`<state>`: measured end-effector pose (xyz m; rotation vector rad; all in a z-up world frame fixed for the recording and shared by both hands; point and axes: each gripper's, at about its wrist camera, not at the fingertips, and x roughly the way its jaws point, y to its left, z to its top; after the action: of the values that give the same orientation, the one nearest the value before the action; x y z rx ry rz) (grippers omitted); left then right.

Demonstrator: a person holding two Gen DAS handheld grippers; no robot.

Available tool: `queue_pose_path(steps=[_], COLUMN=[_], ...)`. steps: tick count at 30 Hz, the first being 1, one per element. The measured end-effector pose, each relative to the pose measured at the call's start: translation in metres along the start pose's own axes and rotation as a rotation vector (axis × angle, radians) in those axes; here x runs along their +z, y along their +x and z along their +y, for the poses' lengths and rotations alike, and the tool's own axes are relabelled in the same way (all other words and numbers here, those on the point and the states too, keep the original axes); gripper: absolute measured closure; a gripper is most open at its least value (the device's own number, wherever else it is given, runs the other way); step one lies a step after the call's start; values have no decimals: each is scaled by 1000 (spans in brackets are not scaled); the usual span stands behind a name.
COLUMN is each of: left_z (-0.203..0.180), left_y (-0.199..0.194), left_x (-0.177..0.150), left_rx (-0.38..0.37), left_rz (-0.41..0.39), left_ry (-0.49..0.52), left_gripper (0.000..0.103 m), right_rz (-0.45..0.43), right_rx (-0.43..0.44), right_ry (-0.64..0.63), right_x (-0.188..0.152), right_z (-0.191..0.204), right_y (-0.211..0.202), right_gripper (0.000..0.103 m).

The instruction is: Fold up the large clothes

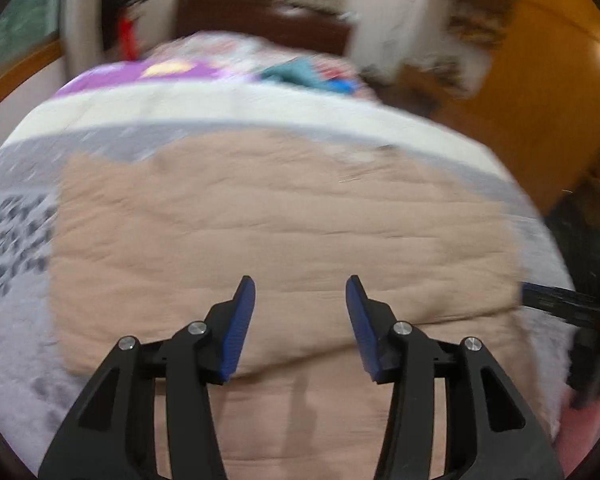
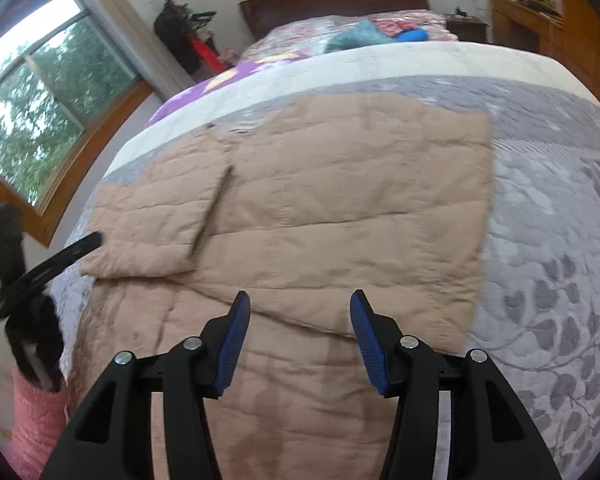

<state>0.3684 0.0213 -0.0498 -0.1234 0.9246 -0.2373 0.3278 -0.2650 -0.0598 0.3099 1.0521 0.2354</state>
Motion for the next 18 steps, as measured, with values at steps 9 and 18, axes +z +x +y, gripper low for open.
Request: queue_pose_path(steps=[9,18], left_z=[36,40], left_y=[60,51], left_x=[-12,-14], left_rx=[101,73], left_rz=[122,100], left_ry=[-68,-88], left_gripper=[63,63], right_rz=[89,164], right_rx=[-23,14], right_ry=[-20,-22], right_x=[19,38], right_z=[51,90], right_y=[31,79], right_gripper=[51,51])
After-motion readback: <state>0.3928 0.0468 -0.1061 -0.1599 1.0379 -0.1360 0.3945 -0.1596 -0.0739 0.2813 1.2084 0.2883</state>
